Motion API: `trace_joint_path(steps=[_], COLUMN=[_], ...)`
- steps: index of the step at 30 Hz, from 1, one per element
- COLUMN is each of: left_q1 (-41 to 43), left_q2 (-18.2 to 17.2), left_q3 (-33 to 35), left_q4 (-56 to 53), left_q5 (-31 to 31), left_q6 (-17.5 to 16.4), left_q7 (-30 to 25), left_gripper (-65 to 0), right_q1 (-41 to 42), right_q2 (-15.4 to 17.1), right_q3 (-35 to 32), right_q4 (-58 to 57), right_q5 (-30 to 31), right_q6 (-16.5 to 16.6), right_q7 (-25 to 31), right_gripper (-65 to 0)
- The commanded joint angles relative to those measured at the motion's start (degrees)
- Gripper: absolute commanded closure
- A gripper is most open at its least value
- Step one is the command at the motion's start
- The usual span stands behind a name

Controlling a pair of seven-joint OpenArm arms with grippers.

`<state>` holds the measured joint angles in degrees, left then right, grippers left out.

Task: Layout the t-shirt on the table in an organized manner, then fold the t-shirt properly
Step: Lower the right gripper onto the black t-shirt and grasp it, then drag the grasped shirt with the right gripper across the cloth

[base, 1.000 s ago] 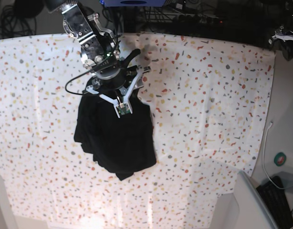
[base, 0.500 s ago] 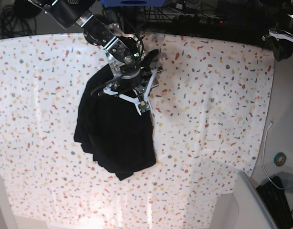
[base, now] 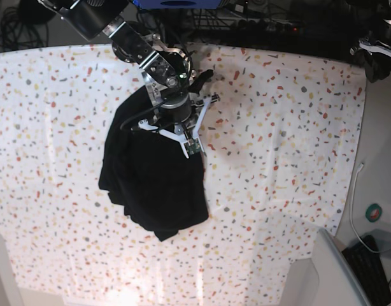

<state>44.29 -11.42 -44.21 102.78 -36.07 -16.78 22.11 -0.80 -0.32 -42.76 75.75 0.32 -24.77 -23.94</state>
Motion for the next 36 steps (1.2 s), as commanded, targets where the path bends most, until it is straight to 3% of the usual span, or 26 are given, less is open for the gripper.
trace_joint_path(steps=[1,5,10,18,23,25,30,34,36], left_q1=[0.59,0.59,0.06,-0.91,-1.52,-1.52,-2.23,-2.32,-2.4], left_q2=[-0.76,-0.76,-0.76,-0.76,-0.76,-0.84,-0.84,-0.84,-0.84], left_q3=[-0.59,-0.59,-0.59,-0.23,-0.5,-0.59,-0.59,-0.5,-0.23], left_q4=[0.65,0.65,0.65,0.21,-1.11,-1.64,-1.82,-1.82,-1.82], left_q5=[-0.36,-0.36,-0.28,-0.1,-0.1,-0.1,-0.1,-0.1,-0.1], left_q6=[-0.32,-0.32,-0.32,-0.32,-0.32,-0.32,-0.32,-0.32,-0.32], left_q7=[-1.14,-1.14,-1.14,-1.14,-1.14,-1.14,-1.14,-1.14,-1.14], left_gripper=[-15.8,-15.8,-15.8,-15.8,-15.8,-15.8,-15.8,-15.3,-13.3], right_q1=[-0.04,-1.53,-5.14,-12.17,-16.04,-16.56,-15.16,-13.75,-13.31], right_q2=[-0.17,0.71,4.93,12.05,13.2,13.11,11.09,9.77,9.59], right_q3=[0.61,1.49,7.82,26.19,41.49,48.61,65.4,74.02,75.25], right_q4=[2.1,6.23,18.1,37.0,39.46,38.85,36.47,32.52,31.82], right_q5=[-0.54,-0.62,-0.62,-0.27,-0.27,-0.27,-0.27,-0.27,-0.27], right_q6=[-0.24,-0.24,-0.24,0.12,0.56,3.63,15.06,22.18,24.47], right_q7=[1.22,1.22,-1.95,-6.96,-6.52,-6.52,-6.43,-6.43,-6.43], right_gripper=[0.0,0.0,0.0,0.0,0.0,0.0,0.0,0.0,0.0])
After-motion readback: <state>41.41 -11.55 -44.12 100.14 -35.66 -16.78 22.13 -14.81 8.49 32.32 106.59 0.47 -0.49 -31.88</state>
